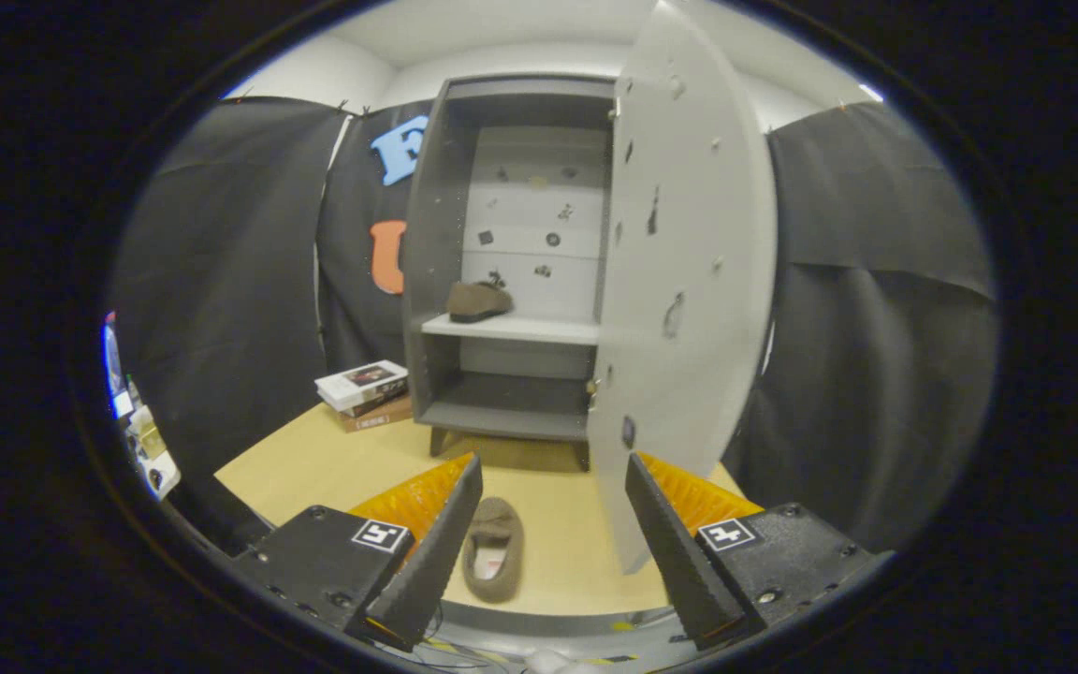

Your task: Open the shoe cabinet door, grab the shoes and put them into the shoe cabinet, then close the shoe cabinet door.

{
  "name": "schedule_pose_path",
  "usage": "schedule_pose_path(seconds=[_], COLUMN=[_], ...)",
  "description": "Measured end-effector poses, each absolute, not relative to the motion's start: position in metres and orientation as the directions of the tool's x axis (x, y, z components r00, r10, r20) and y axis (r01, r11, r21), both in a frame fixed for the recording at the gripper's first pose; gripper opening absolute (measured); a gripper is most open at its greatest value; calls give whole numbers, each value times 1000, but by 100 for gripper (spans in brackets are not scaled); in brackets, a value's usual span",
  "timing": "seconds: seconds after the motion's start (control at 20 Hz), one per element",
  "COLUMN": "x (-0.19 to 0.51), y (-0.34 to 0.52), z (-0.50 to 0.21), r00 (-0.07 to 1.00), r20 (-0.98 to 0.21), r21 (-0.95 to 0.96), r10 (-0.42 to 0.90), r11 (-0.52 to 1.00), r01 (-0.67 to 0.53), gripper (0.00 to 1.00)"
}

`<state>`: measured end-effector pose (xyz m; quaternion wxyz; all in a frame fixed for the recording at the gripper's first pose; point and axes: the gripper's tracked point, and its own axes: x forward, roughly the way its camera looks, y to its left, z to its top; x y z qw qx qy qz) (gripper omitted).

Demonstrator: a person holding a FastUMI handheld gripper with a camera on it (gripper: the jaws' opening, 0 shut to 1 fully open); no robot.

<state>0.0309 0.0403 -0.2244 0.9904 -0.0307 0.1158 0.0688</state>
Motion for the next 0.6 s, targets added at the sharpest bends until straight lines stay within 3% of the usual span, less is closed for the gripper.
schedule_pose_path(seconds=[0.3, 0.6], x=[73, 112], y=[104, 126], z=[-326, -425], r00=[895, 782], r20=[-384, -571], r21=[34, 149], r10=[227, 248], r11=[972, 969], r01=[-231, -199], gripper=[98, 97])
